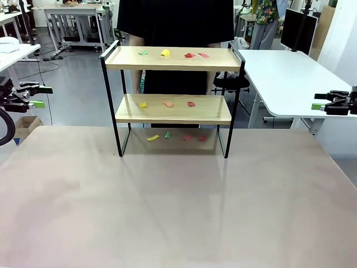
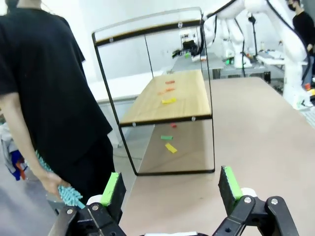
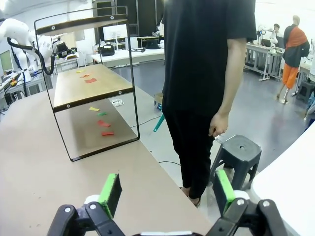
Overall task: Clean the shelf.
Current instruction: Pick up the Duster handed by the human.
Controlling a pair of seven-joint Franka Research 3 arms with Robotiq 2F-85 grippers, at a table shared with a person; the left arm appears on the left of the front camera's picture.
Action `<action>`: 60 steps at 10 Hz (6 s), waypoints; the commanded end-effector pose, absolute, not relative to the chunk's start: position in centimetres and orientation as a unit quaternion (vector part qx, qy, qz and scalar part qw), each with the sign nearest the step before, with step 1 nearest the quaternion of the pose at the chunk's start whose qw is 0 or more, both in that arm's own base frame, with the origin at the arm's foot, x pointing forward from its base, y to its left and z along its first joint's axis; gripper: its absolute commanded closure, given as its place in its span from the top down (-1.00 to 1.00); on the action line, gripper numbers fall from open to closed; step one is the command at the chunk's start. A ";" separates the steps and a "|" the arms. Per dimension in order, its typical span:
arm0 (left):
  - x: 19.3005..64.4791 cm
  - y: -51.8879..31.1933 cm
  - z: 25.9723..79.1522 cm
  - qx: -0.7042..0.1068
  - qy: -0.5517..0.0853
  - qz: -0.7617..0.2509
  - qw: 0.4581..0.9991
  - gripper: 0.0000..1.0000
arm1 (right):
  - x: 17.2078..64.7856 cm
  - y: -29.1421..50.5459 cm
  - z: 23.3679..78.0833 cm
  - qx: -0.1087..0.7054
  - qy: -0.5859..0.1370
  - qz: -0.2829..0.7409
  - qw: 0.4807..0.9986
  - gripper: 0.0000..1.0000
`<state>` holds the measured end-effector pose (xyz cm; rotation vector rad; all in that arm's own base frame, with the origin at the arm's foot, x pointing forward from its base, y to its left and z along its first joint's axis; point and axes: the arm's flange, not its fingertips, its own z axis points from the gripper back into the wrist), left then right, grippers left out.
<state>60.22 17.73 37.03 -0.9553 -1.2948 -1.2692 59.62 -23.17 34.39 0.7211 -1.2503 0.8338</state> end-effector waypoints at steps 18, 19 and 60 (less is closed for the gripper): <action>60.0 17.9 37.8 -0.409 -0.552 -0.526 0.502 1.00 | 59.6 -23.2 34.6 0.322 -0.561 0.367 0.668 1.00; 60.0 17.9 37.8 -0.409 -0.552 -0.526 0.502 1.00 | 59.6 -23.2 34.6 0.322 -0.561 0.367 0.668 1.00; 44.5 -8.0 68.5 0.002 -0.263 -0.193 0.945 1.00 | 59.6 -23.2 34.6 0.322 -0.561 0.367 0.668 1.00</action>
